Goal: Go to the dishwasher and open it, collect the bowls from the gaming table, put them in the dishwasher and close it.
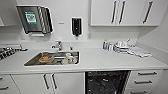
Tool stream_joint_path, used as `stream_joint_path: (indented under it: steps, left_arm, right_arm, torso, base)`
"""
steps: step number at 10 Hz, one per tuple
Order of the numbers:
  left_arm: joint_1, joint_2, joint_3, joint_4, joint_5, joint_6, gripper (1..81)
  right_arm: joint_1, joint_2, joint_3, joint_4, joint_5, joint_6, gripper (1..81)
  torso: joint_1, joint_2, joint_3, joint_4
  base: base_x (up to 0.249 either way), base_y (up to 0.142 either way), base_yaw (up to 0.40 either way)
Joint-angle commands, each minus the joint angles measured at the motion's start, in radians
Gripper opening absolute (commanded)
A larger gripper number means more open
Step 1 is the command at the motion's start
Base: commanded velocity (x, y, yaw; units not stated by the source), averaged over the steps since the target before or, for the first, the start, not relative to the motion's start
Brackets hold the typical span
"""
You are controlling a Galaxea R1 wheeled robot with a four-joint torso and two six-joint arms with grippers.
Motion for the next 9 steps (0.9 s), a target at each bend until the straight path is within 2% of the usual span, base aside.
stream_joint_path:
  steps: [1,6,9]
  left_arm:
    - [0.024,0.136,-0.192,-0.003,0.036,-0.014,81.1]
    - [0.043,0.268,-0.392,-0.007,0.035,-0.014,81.1]
    - [0.043,0.355,-0.535,-0.008,0.036,-0.015,81.1]
  right_arm:
    - [-0.004,0.160,-0.207,-0.077,-0.007,-0.002,81.1]
    - [-0.007,0.183,-0.238,-0.085,-0.019,0.001,81.1]
    - [-0.007,0.201,-0.260,-0.145,-0.024,0.002,81.1]
  torso:
    - [0.000,0.000,0.000,0.000]
    - [0.000,0.000,0.000,0.000]
    - [0.000,0.000,0.000,0.000]
  base:
    - [0.000,0.000,0.000]
    - [0.000,0.000,0.000]
    - [0.000,0.000,0.000]
